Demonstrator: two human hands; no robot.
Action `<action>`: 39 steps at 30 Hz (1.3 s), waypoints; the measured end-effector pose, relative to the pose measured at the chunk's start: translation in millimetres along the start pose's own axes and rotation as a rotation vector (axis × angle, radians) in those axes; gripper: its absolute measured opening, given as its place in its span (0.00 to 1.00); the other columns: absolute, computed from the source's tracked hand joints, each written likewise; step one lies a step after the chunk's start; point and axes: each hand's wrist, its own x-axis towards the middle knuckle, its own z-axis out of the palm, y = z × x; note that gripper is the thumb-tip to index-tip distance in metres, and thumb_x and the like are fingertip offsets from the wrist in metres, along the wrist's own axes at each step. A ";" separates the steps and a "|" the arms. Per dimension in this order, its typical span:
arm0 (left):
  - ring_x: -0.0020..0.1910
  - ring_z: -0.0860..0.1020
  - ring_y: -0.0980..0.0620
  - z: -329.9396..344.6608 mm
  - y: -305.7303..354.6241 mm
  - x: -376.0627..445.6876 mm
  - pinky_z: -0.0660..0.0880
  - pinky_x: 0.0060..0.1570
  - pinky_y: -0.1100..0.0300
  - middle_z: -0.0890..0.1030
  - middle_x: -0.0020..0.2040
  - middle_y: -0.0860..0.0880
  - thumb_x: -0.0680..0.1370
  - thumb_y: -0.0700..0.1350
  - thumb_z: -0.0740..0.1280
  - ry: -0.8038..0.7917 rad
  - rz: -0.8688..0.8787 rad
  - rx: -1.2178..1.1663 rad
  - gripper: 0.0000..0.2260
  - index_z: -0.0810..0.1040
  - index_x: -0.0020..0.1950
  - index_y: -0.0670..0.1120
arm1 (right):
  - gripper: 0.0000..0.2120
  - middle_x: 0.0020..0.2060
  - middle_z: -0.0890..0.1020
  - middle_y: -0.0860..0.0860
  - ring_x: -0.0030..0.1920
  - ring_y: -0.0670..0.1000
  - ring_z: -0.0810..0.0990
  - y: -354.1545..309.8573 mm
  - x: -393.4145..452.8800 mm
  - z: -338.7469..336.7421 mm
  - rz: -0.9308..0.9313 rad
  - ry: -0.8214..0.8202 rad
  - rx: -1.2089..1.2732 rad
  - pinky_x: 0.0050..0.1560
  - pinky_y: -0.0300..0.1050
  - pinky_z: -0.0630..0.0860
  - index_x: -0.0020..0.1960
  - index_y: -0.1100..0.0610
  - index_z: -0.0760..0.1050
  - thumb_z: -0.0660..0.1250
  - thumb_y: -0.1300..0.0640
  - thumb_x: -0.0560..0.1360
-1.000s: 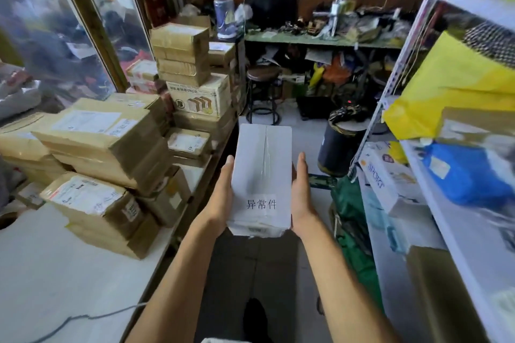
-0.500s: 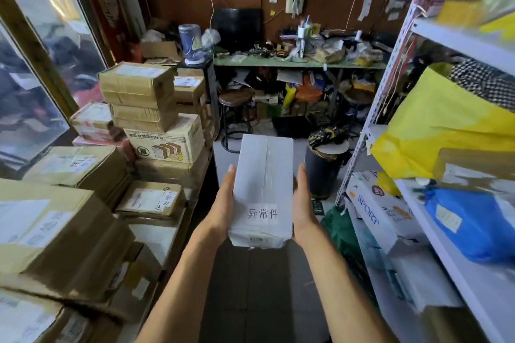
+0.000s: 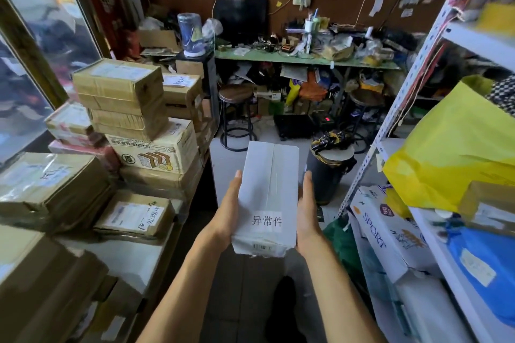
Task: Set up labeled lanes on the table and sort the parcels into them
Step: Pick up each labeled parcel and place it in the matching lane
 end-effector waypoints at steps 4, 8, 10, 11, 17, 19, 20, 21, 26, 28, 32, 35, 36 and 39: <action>0.53 0.84 0.39 -3.1 9.5 38.6 0.81 0.54 0.46 0.85 0.57 0.41 0.82 0.67 0.50 0.064 -0.002 -0.012 0.29 0.79 0.66 0.50 | 0.32 0.60 0.85 0.55 0.60 0.56 0.83 -14.6 40.1 0.4 0.032 -0.007 -0.004 0.64 0.54 0.77 0.63 0.48 0.81 0.51 0.28 0.78; 0.53 0.84 0.37 1.0 29.6 87.1 0.81 0.54 0.45 0.85 0.56 0.40 0.81 0.68 0.50 0.106 -0.003 -0.011 0.30 0.80 0.65 0.50 | 0.37 0.64 0.83 0.55 0.63 0.56 0.82 -34.4 96.1 -1.1 0.097 -0.046 -0.021 0.64 0.54 0.78 0.71 0.50 0.77 0.48 0.27 0.79; 0.52 0.85 0.37 4.3 41.8 116.1 0.81 0.50 0.47 0.85 0.55 0.40 0.81 0.68 0.50 0.114 -0.010 -0.007 0.30 0.79 0.66 0.50 | 0.36 0.58 0.86 0.53 0.56 0.53 0.86 -52.8 123.4 -2.4 0.108 -0.057 -0.030 0.53 0.49 0.81 0.68 0.51 0.78 0.46 0.28 0.80; 0.51 0.85 0.38 6.2 47.8 131.5 0.82 0.48 0.48 0.85 0.55 0.39 0.82 0.68 0.49 0.115 -0.007 -0.001 0.30 0.79 0.67 0.49 | 0.35 0.55 0.87 0.52 0.52 0.51 0.87 -63.0 136.3 -3.3 0.109 -0.071 -0.028 0.48 0.46 0.82 0.67 0.51 0.78 0.46 0.30 0.81; 0.46 0.86 0.41 34.1 77.9 200.1 0.83 0.43 0.51 0.87 0.50 0.41 0.83 0.66 0.48 0.096 -0.006 -0.013 0.29 0.80 0.64 0.49 | 0.33 0.60 0.85 0.54 0.56 0.54 0.85 -116.9 200.2 -18.8 0.074 -0.080 -0.018 0.49 0.47 0.81 0.69 0.50 0.78 0.46 0.32 0.82; 0.49 0.85 0.39 37.5 85.3 217.8 0.83 0.48 0.48 0.86 0.53 0.41 0.82 0.67 0.49 0.104 0.005 -0.016 0.29 0.79 0.66 0.50 | 0.32 0.53 0.88 0.51 0.51 0.52 0.87 -129.7 218.1 -21.0 0.081 -0.097 -0.039 0.45 0.45 0.82 0.63 0.49 0.80 0.45 0.32 0.83; 0.50 0.85 0.39 37.4 88.9 226.1 0.83 0.50 0.47 0.86 0.54 0.41 0.82 0.67 0.49 0.106 0.011 -0.016 0.29 0.79 0.67 0.51 | 0.32 0.50 0.89 0.50 0.49 0.51 0.87 -134.2 225.1 -20.5 0.087 -0.113 -0.040 0.44 0.45 0.82 0.62 0.48 0.80 0.45 0.31 0.82; 0.50 0.85 0.40 36.9 92.3 233.7 0.82 0.50 0.48 0.86 0.54 0.42 0.82 0.67 0.49 0.116 0.016 -0.018 0.29 0.78 0.67 0.51 | 0.32 0.49 0.89 0.50 0.51 0.52 0.87 -137.6 231.8 -19.8 0.093 -0.124 -0.044 0.46 0.46 0.81 0.63 0.48 0.80 0.45 0.31 0.82; 0.54 0.84 0.40 31.2 102.9 266.2 0.82 0.54 0.46 0.85 0.57 0.43 0.82 0.68 0.50 0.141 0.023 -0.042 0.28 0.77 0.69 0.53 | 0.30 0.46 0.89 0.47 0.48 0.49 0.86 -152.0 259.1 -14.2 0.098 -0.156 -0.061 0.44 0.44 0.81 0.62 0.46 0.79 0.44 0.32 0.83; 0.56 0.83 0.38 29.8 106.5 279.2 0.79 0.59 0.42 0.84 0.59 0.41 0.81 0.69 0.51 0.143 0.021 -0.049 0.29 0.76 0.70 0.53 | 0.30 0.46 0.89 0.47 0.49 0.50 0.86 -156.6 272.2 -13.1 0.093 -0.160 -0.068 0.46 0.46 0.80 0.62 0.47 0.79 0.44 0.32 0.83; 0.55 0.84 0.40 24.8 113.5 310.4 0.78 0.61 0.43 0.85 0.58 0.42 0.81 0.68 0.50 0.143 0.021 -0.017 0.28 0.76 0.69 0.53 | 0.29 0.47 0.88 0.49 0.51 0.53 0.85 -165.3 303.0 -10.6 0.120 -0.159 -0.081 0.47 0.48 0.80 0.58 0.44 0.79 0.44 0.31 0.82; 0.52 0.85 0.41 15.5 120.9 339.7 0.81 0.52 0.49 0.86 0.56 0.42 0.81 0.68 0.49 0.136 0.009 -0.018 0.29 0.77 0.68 0.51 | 0.29 0.50 0.87 0.50 0.53 0.54 0.84 -171.3 331.4 -4.8 0.133 -0.164 -0.091 0.48 0.49 0.79 0.59 0.44 0.79 0.44 0.30 0.82; 0.51 0.85 0.42 11.3 123.8 351.0 0.81 0.48 0.51 0.86 0.55 0.42 0.81 0.67 0.49 0.139 0.006 -0.022 0.29 0.77 0.67 0.51 | 0.30 0.52 0.87 0.51 0.54 0.54 0.84 -173.1 343.4 -2.1 0.137 -0.165 -0.095 0.48 0.49 0.80 0.61 0.44 0.79 0.44 0.30 0.81; 0.48 0.86 0.43 -3.0 136.1 388.0 0.81 0.47 0.51 0.86 0.53 0.43 0.82 0.67 0.49 0.149 0.008 -0.025 0.27 0.77 0.65 0.52 | 0.31 0.52 0.88 0.51 0.53 0.53 0.85 -182.4 382.1 11.1 0.139 -0.193 -0.098 0.50 0.49 0.80 0.62 0.45 0.79 0.44 0.31 0.82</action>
